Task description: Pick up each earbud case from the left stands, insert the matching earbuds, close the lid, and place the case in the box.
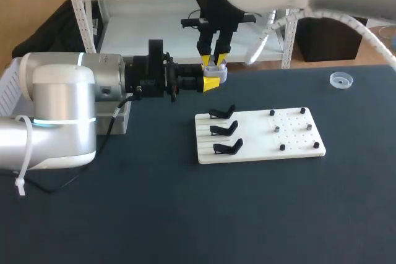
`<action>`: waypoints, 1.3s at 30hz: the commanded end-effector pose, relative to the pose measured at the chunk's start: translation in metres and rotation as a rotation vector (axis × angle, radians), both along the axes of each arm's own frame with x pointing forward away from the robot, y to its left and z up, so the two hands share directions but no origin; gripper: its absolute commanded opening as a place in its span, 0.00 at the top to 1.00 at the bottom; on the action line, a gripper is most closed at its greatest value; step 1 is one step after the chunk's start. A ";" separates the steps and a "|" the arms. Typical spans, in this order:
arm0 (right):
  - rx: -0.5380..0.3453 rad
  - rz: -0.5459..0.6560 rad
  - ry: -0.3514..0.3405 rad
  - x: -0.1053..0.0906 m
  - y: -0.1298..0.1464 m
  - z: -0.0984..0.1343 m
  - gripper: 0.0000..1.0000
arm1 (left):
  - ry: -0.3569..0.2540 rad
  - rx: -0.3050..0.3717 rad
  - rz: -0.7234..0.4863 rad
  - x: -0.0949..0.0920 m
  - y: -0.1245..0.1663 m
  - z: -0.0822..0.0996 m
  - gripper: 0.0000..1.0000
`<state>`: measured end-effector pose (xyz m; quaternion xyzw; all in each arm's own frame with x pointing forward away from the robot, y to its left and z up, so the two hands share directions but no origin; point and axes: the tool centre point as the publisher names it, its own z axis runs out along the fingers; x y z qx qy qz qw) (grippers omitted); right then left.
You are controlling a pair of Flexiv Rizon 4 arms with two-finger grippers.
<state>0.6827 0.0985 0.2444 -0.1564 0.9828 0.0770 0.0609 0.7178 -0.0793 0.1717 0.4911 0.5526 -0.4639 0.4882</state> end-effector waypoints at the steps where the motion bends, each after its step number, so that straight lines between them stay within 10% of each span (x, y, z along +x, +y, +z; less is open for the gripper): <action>1: -0.022 0.009 0.032 0.008 0.002 -0.001 1.00 | 0.000 -0.001 -0.002 0.002 -0.001 0.000 1.00; 39: -0.098 0.049 0.058 0.020 0.003 -0.026 1.00 | 0.000 -0.001 -0.002 0.002 -0.001 0.000 1.00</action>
